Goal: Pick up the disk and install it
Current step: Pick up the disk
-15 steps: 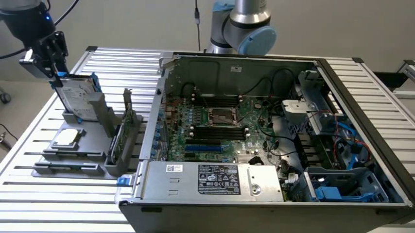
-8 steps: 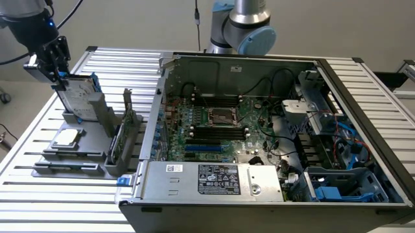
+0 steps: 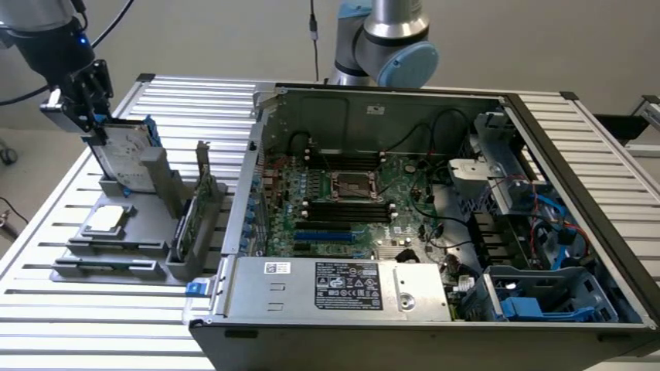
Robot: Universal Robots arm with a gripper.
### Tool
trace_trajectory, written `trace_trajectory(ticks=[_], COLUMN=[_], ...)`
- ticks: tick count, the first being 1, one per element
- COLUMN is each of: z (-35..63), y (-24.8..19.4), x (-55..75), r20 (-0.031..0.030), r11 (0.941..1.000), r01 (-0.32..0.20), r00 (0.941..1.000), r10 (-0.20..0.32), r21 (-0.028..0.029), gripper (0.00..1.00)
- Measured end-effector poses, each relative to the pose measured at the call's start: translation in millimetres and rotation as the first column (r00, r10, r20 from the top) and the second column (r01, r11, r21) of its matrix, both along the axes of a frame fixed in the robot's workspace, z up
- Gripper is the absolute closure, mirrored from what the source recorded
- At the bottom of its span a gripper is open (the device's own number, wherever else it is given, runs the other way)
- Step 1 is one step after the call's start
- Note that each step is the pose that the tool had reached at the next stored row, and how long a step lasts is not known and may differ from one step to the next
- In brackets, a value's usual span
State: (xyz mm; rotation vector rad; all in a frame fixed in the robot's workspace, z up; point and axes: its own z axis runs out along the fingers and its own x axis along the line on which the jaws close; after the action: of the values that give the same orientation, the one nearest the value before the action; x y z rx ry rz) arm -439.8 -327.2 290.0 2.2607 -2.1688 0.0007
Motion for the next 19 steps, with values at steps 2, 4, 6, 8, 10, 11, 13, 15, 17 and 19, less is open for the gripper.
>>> trace_trajectory(ticks=[2, 4, 6, 8, 10, 11, 13, 15, 17, 19], z=[-0.2, -0.4, -0.7, -0.9, -1.2, -1.3, -1.4, -1.4, -1.5, -1.4], y=[0.0, 0.1, 0.1, 0.1, 0.1, 0.1, 0.1, 0.1, 0.1, 0.1], x=[-0.2, -0.3, -0.3, -0.3, -0.3, -0.4, -0.5, -0.5, -0.6, -0.8], r20=[-0.0001, -0.0002, 0.0000, 0.0000, 0.0000, 0.0000, 0.0000, 0.0000, 0.0002, 0.0000], r11=[1.0000, 1.0000, 1.0000, 1.0000, 0.9999, 0.9999, 0.9998, 0.9997, 0.9996, 0.9994], r01=[0.000, 0.000, 0.001, 0.005, 0.013, 0.016, 0.022, 0.025, 0.030, 0.034], r00=[1.0000, 1.0000, 1.0000, 1.0000, 0.9999, 0.9999, 0.9998, 0.9997, 0.9996, 0.9994], r10=[0.000, 0.000, -0.001, -0.005, -0.013, -0.016, -0.022, -0.025, -0.030, -0.034], r21=[-0.0001, -0.0001, 0.0000, 0.0000, 0.0000, 0.0000, -0.0001, -0.0007, -0.0008, -0.0012], gripper=[0.52, 0.52, 0.52, 0.52, 0.52, 0.52, 0.52, 0.52, 0.52, 0.52])
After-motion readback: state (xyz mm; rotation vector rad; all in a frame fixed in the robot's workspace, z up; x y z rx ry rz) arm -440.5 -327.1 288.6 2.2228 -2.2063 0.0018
